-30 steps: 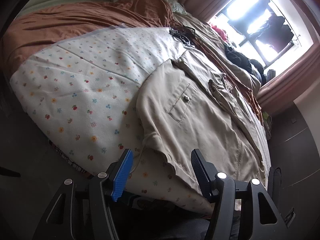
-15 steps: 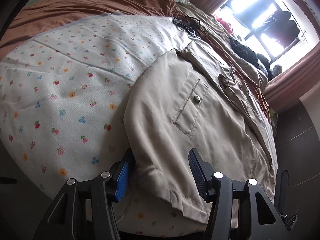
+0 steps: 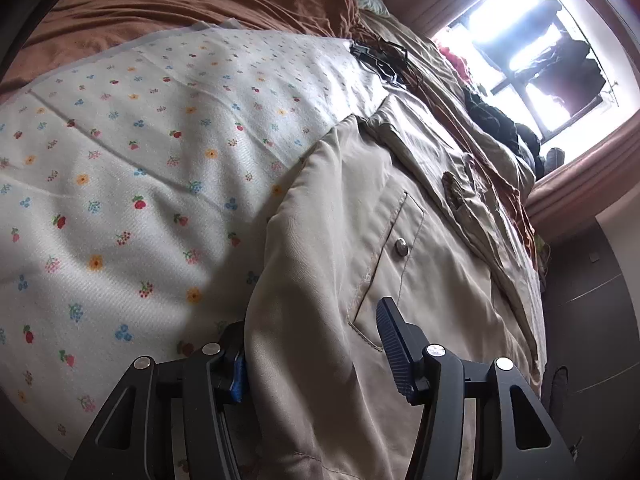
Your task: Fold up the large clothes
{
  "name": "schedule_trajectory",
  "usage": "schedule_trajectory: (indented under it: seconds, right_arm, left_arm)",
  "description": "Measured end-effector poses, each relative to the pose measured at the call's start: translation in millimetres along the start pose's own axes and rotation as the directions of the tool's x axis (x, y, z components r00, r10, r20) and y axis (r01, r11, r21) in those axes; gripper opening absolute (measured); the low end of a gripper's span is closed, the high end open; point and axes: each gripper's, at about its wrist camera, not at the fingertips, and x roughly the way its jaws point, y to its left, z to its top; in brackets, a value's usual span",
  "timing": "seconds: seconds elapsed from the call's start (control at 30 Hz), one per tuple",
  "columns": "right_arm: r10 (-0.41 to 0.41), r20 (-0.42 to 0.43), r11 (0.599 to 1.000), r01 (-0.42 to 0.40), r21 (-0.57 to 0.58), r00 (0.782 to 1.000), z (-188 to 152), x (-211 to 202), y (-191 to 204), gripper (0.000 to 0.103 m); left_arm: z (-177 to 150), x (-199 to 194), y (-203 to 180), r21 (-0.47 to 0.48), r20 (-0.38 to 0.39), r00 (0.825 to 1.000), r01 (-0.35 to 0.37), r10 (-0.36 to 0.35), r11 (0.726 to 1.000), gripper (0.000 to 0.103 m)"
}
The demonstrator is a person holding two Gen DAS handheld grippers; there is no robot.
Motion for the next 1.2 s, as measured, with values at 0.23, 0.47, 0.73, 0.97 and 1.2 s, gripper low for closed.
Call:
schedule_trajectory:
  seconds: [0.23,0.47,0.73,0.97,1.2]
  right_arm:
    - [0.047,-0.011,0.998,-0.047,0.031,0.999,-7.8,10.3,0.6,0.067]
    - [0.025,0.010,0.994,-0.026,0.108,1.000,-1.2,15.2,-21.3,0.014]
    - [0.082,0.095,0.996,-0.080,-0.028,0.992,0.0,-29.2,28.5,0.007]
    - [0.145,0.129,0.987,-0.134,-0.090,0.981,-13.9,-73.9,59.7,0.007]
    - [0.175,0.158,0.970,-0.142,-0.197,0.972,-39.1,-115.1,76.0,0.007]
  left_arm:
    - [-20.5,-5.3,0.4,-0.019,-0.033,0.997,0.064,-0.064,0.998,0.041]
    - [-21.4,-8.2,16.0,-0.108,-0.032,0.995,0.089,-0.093,0.990,0.012]
    - [-25.8,-44.9,8.6,-0.139,0.048,0.984,0.176,-0.171,0.974,0.009]
    - [-32.8,-98.0,5.1,-0.135,0.115,0.959,0.272,-0.258,0.953,0.009]
    - [-49.6,-147.7,7.8,-0.111,0.151,0.946,0.304,-0.286,0.946,0.009]
